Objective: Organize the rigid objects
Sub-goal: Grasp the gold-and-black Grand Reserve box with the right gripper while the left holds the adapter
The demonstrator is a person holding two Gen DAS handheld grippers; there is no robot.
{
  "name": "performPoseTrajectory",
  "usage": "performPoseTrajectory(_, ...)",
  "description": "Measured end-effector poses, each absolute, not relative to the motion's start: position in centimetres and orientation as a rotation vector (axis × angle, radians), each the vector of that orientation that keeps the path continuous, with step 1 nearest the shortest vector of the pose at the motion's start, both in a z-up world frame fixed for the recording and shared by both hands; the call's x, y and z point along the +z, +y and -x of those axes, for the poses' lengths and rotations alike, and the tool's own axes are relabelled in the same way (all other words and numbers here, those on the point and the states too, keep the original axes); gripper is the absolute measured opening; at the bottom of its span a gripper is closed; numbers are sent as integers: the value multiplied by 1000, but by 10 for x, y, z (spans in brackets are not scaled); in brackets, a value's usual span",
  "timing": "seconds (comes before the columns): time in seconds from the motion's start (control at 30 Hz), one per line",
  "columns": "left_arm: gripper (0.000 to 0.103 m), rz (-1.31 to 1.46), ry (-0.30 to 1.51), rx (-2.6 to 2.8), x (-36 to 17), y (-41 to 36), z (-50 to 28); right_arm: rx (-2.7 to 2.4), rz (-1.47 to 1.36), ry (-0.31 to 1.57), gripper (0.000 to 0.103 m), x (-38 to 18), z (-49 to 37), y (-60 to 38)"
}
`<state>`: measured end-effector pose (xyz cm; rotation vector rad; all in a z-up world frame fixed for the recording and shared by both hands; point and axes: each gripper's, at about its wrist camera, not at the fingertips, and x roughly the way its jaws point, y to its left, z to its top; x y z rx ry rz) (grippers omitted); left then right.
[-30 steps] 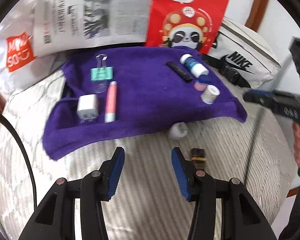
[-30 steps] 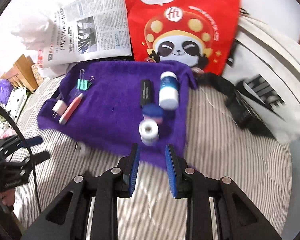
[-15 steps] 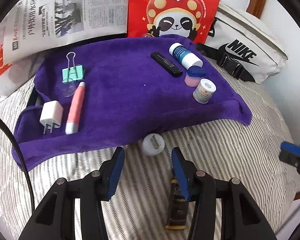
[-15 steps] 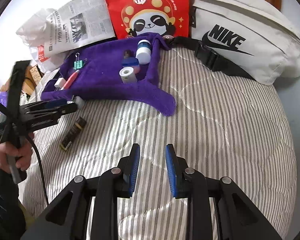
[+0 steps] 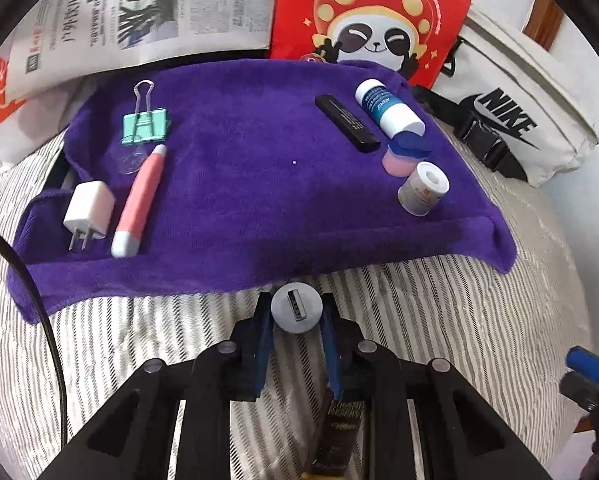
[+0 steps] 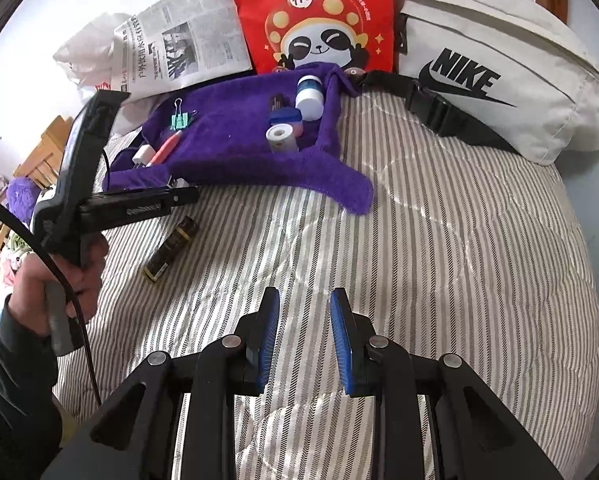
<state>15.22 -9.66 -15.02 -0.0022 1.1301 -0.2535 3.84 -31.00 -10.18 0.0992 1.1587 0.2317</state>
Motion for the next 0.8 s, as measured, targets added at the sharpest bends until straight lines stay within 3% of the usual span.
performPoseTrajectory(0.5,22,43,1117,-139,-134,15,-116,295,-70,1189,27,-126,-60,-232)
performPoseTrajectory(0.8,22,27,1135,-119,-139,42,-105,326,-75,1223,27,-143,-77,-182)
